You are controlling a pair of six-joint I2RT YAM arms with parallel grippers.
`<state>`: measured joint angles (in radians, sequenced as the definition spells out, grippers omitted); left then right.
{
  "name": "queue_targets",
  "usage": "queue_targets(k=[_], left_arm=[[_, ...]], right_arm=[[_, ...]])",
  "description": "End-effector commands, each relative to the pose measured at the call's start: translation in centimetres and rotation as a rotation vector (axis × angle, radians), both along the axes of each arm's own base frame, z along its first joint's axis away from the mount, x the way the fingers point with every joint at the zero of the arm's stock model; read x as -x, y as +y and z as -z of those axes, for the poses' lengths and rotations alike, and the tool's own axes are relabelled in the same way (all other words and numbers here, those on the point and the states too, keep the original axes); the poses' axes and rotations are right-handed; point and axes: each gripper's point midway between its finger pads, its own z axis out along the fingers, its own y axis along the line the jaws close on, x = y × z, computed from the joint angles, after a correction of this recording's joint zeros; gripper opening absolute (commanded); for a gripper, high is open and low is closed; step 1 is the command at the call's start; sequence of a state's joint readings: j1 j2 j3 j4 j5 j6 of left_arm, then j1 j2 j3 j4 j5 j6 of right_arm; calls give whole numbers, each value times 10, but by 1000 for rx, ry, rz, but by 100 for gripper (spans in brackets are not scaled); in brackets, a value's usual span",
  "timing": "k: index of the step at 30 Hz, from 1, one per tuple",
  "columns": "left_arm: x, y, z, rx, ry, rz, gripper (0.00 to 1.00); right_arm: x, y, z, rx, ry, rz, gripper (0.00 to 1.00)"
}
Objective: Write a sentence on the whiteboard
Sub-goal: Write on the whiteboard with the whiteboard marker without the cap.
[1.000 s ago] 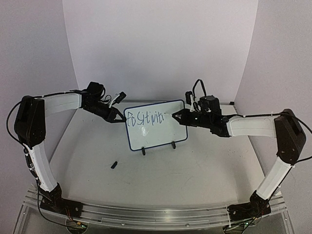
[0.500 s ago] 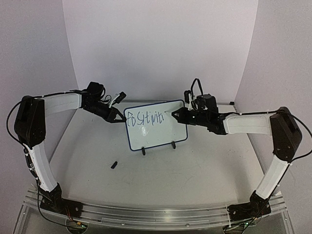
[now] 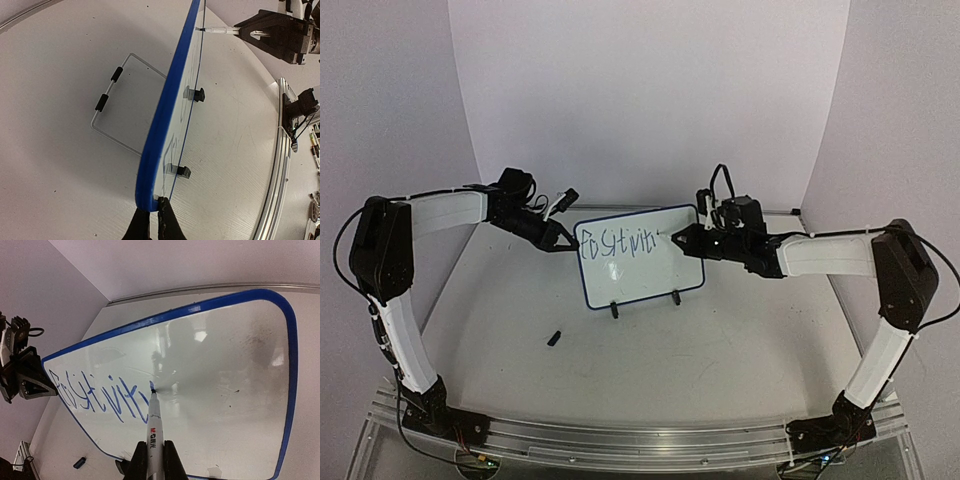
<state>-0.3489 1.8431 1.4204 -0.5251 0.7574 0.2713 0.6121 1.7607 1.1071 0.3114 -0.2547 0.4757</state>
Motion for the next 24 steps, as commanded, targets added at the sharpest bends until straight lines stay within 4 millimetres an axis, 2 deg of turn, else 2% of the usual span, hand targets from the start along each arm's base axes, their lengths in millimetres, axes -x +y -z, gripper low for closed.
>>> queue_targets(k=[1,8,16,24], left_arm=[[-4,0,-15,-31,-87,14,0],[-4,0,-16,-30,-89,15,0],[-3,-1,-16,-29,-88,16,0],[-3,0,-17,-30,-92,14,0]], right_arm=[[7,-4,21,24,46,-7,0],[16,0,35,14,86,-36,0],[22,12,42,4,109,-81,0],[24,15,30,-4,83,-85,0]])
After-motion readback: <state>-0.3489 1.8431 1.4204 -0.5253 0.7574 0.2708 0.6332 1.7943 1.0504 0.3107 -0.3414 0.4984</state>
